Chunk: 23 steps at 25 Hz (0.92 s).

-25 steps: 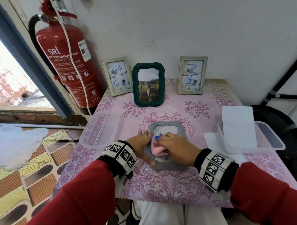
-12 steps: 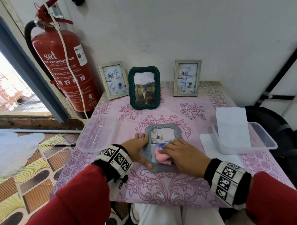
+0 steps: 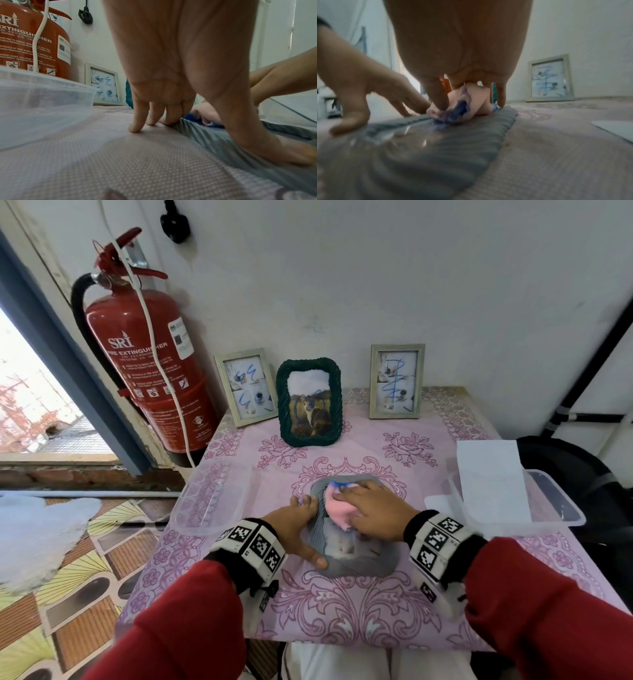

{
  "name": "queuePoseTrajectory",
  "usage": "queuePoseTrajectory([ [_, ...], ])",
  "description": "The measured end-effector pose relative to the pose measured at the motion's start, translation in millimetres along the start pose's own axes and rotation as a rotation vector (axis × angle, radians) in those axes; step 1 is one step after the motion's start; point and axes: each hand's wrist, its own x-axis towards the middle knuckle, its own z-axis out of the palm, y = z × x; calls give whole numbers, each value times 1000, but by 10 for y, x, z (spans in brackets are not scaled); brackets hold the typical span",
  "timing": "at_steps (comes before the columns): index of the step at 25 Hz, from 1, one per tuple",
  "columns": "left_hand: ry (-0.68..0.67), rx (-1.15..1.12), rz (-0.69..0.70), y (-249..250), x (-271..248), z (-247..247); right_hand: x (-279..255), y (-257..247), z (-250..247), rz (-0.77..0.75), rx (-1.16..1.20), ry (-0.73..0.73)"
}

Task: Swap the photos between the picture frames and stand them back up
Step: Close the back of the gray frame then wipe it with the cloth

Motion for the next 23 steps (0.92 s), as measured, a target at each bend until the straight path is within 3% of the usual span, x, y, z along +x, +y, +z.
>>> queuePoseTrajectory([
  [3, -10, 2, -11, 3, -6, -13, -63, -14, -13, 28, 403, 49],
  [6, -9, 9, -10, 7, -7, -13, -99, 10, 48, 64, 434, 294],
  [9, -8, 5, -12, 3, -20, -3, -124, 39, 97, 229, 419, 405],
  [13, -5, 13, -16, 2, -16, -4, -119, 11, 103, 337, 505, 358],
  [19, 28, -18, 19, 5, -29, -1, -161, -59, 79, 240, 729, 462],
  [23, 48, -4, 29, -3, -30, 9, -227, -16, 88, 307, 860, 442],
])
